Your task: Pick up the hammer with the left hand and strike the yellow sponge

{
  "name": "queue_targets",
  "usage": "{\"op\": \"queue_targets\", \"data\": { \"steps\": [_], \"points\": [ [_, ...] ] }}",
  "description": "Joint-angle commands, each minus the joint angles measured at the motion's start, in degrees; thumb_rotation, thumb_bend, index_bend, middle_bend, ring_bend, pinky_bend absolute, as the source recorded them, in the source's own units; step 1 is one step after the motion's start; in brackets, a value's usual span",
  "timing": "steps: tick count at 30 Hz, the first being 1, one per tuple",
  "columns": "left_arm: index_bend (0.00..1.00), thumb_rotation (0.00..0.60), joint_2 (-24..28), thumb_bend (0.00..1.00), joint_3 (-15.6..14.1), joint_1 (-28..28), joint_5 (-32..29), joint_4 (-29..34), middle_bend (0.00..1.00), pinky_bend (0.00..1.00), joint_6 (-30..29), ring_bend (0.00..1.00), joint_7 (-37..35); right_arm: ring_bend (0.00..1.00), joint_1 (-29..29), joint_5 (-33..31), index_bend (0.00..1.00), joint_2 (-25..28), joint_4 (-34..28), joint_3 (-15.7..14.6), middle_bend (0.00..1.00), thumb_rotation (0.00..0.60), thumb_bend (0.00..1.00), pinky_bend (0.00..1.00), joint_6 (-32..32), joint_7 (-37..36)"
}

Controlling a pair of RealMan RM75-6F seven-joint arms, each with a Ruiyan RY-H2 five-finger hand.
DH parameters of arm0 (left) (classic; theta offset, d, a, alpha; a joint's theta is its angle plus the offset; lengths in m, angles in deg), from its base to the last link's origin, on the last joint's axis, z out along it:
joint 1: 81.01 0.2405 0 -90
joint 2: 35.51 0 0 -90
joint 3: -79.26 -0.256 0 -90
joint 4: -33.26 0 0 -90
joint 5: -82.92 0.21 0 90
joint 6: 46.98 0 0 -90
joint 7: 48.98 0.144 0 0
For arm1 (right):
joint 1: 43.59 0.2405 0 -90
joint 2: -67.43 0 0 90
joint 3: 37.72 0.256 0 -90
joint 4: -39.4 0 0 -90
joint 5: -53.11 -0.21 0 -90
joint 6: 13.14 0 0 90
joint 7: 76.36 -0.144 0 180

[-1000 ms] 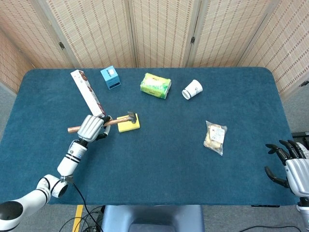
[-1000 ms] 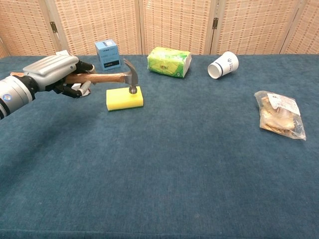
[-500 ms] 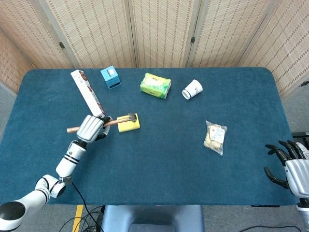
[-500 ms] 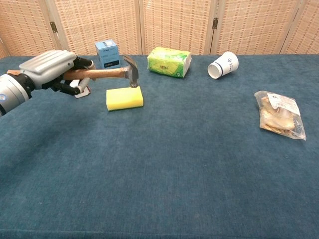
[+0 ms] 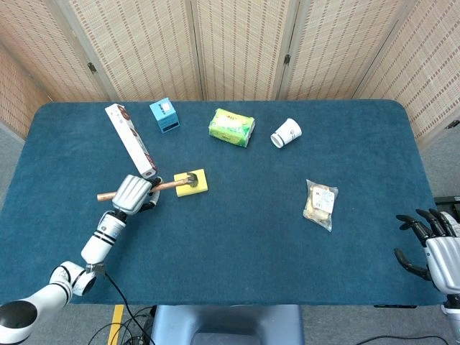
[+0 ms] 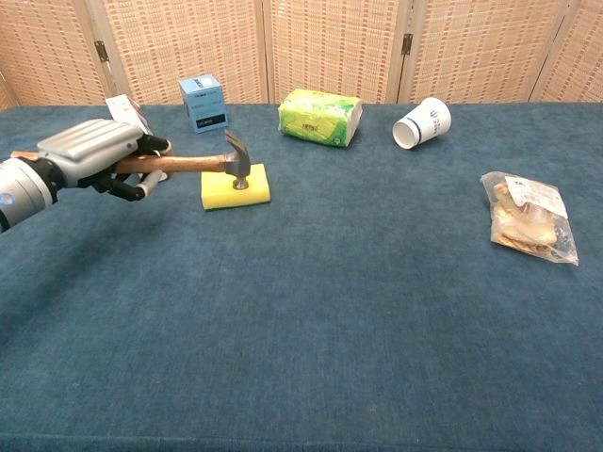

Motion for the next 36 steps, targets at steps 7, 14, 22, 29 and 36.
{"op": "queue_targets", "data": {
  "steps": [7, 14, 22, 29, 36],
  "points": [
    [0.78, 0.515, 2.64, 0.81, 0.03, 1.30, 1.22, 3.81, 0.86, 0.97, -6.64, 0.75, -3.54, 0.16, -0.25, 0.76, 0.25, 0.07, -0.37, -0.02, 0.40, 0.600, 0.24, 0.13, -0.82, 0.26],
    [0.78, 0.505, 9.63, 0.81, -3.84, 3.49, 5.04, 12.41, 0.86, 0.97, -9.19, 0.74, -4.73, 0.16, -0.32, 1.10, 0.25, -0.13, -0.24, -0.09, 0.40, 0.600, 0.24, 0.13, -0.99, 0.16],
    [0.65, 0.438, 15.85, 0.77, -9.08, 5.08, 6.66, 23.25, 0.77, 0.89, -4.45, 0.67, -2.43, 0.16, 0.00, 1.39, 0.25, -0.18, -0.18, 0.01, 0.40, 0.600, 0.24, 0.13, -0.73, 0.01],
    [0.15, 0.562, 22.03, 0.43, -8.78, 4.74, -0.80, 34.82, 0.36, 0.48, 6.46, 0.31, 6.67, 0.16, 0.10, 1.88, 0.25, -0.18, -0.13, -0.04, 0.40, 0.600, 0.24, 0.13, -0.88, -0.27],
    [0.00, 0.496, 26.58, 0.27, -6.31, 7.44, -7.34, 42.24, 0.08, 0.26, 5.65, 0.08, 11.10, 0.16, -0.09, 2.02, 0.25, -0.15, -0.03, -0.06, 0.40, 0.600, 0.24, 0.13, -1.32, -0.38]
  ]
}}
